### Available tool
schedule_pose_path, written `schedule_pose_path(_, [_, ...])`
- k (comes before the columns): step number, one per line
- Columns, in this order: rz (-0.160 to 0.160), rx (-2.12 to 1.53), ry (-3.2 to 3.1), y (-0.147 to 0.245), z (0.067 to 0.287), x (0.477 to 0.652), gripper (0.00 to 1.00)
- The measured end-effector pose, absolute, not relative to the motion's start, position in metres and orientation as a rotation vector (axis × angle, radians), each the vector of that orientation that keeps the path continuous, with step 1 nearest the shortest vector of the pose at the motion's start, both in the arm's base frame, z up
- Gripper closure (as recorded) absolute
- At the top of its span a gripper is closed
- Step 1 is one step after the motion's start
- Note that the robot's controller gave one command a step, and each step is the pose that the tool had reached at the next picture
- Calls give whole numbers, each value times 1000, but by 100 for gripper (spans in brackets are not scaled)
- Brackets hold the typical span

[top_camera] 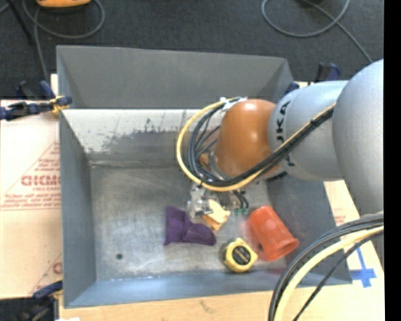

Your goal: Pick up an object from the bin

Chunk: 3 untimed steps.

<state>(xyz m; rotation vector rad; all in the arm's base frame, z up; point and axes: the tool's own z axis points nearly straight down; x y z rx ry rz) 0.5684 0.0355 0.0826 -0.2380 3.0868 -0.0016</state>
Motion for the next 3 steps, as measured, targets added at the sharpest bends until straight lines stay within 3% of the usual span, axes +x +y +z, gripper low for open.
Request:
schedule_pose_path(1, [-3, -242, 3126, 35, 81, 560, 0])
schedule_pose_path(2, [1, -239, 3085, 37, 83, 569, 100])
schedule_pose_path(3, [1, -238, 3085, 37, 83, 568, 100])
